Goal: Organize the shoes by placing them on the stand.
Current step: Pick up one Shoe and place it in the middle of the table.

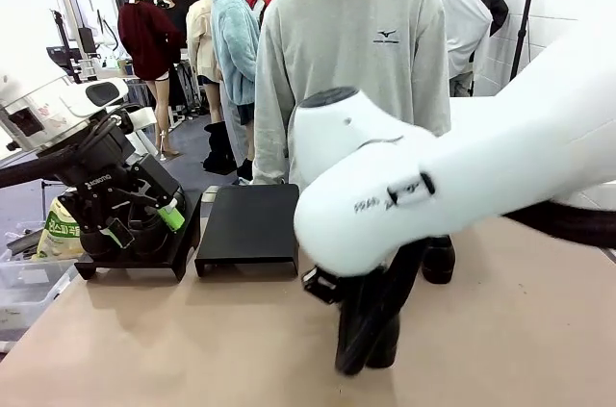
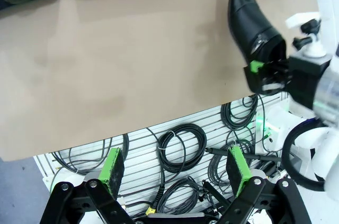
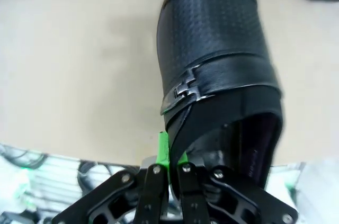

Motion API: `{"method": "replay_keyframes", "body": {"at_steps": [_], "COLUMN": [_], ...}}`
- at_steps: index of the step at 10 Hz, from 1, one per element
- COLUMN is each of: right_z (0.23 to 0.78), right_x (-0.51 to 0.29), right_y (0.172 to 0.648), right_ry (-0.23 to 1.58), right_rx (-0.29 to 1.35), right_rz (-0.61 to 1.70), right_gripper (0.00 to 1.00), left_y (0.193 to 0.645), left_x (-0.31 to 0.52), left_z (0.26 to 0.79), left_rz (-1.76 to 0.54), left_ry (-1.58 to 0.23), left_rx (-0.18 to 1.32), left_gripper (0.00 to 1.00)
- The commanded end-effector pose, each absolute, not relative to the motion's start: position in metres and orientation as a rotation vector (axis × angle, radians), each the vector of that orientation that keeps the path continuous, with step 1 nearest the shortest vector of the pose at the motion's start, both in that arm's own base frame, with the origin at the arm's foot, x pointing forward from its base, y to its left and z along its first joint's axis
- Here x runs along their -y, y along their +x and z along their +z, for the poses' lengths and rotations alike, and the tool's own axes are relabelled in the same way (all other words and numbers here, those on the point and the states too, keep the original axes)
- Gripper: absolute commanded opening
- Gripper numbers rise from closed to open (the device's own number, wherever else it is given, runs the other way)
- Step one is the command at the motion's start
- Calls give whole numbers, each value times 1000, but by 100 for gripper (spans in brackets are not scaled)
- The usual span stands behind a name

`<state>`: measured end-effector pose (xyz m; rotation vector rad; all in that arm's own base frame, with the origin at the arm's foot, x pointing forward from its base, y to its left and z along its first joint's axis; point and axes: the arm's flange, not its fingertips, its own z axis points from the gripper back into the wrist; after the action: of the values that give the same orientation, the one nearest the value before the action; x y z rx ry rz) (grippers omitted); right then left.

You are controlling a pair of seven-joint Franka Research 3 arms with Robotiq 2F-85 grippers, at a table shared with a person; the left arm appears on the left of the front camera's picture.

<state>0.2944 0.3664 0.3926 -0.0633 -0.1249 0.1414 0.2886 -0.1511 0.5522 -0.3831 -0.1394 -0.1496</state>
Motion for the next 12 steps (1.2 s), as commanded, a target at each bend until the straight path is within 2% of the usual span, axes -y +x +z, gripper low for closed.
{"method": "replay_keyframes", "body": {"at_steps": [1,3,5,6,11,12], "right_z": [372,355,347,346,355,360], "right_x": [-377,-387,-395,-397,-404,-406], "right_y": [296,295,299,302,307,306], "right_ry": [-33,-2,-22,-29,-35,-35], "right_rx": [176,219,215,193,154,151], "right_rz": [62,37,106,121,139,133], "right_gripper": [0,0,0,10,100,100], "left_y": [290,290,290,290,290,290], "left_x": [152,152,152,152,152,152], "left_z": [553,553,553,553,553,553], "left_rz": [-153,-153,-153,-153,-153,-153], "left_ry": [-402,-402,-402,-402,-402,-402], "left_rx": [139,139,139,139,139,139], "left_gripper": [100,100,100,100,100,100]}}
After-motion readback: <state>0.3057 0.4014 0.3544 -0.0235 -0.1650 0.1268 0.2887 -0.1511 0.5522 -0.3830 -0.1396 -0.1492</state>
